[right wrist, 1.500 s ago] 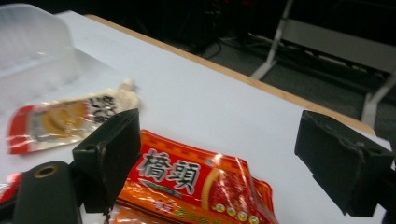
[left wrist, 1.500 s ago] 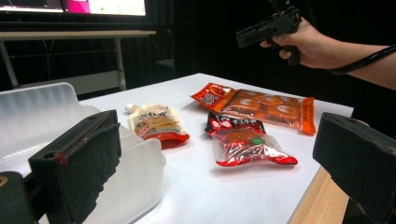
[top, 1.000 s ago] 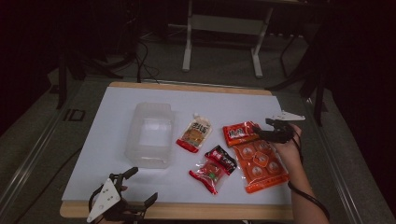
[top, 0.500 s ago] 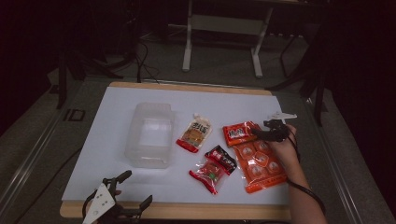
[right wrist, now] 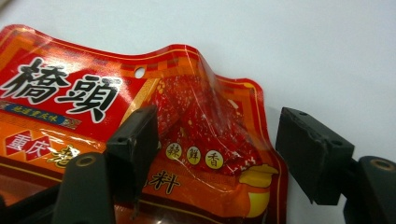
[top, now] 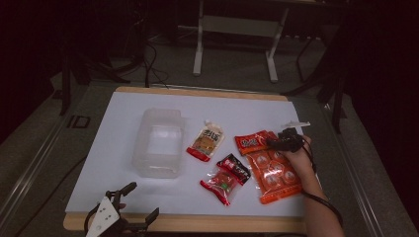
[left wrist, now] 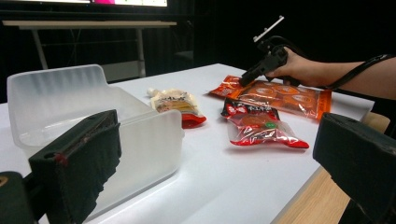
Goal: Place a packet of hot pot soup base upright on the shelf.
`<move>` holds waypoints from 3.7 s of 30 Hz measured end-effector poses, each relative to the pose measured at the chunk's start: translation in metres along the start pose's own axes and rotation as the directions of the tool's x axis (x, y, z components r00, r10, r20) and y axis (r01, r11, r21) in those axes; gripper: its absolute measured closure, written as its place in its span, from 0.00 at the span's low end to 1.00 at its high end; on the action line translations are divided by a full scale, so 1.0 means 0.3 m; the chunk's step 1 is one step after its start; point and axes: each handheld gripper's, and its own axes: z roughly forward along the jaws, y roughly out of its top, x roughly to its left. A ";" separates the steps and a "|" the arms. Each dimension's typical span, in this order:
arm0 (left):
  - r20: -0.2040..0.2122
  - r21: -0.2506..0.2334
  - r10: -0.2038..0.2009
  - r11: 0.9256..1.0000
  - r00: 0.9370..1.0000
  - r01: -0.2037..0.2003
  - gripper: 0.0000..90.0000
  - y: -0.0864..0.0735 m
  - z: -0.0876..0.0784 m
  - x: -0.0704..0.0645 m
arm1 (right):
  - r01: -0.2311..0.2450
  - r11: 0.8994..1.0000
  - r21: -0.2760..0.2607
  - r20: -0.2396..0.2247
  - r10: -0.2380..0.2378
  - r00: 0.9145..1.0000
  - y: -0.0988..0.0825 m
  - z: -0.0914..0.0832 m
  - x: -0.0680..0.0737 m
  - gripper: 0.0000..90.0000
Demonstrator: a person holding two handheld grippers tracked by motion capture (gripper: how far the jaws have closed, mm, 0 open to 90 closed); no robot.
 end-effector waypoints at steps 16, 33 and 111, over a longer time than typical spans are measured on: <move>0.008 0.014 0.006 1.000 1.000 -0.006 0.02 -0.003 0.011 -0.005 | 0.102 0.995 -0.003 0.007 -0.101 0.995 0.000 -0.017 0.034 0.79; 0.009 0.019 0.015 1.000 1.000 -0.015 0.02 -0.001 0.016 -0.007 | 0.066 0.998 -0.007 0.012 -0.066 0.998 0.055 -0.092 0.051 0.99; 0.329 0.103 0.041 0.992 0.943 -0.079 0.04 0.161 0.428 -0.299 | 0.163 0.858 -0.488 0.021 -0.176 0.984 -0.134 -0.810 0.234 0.99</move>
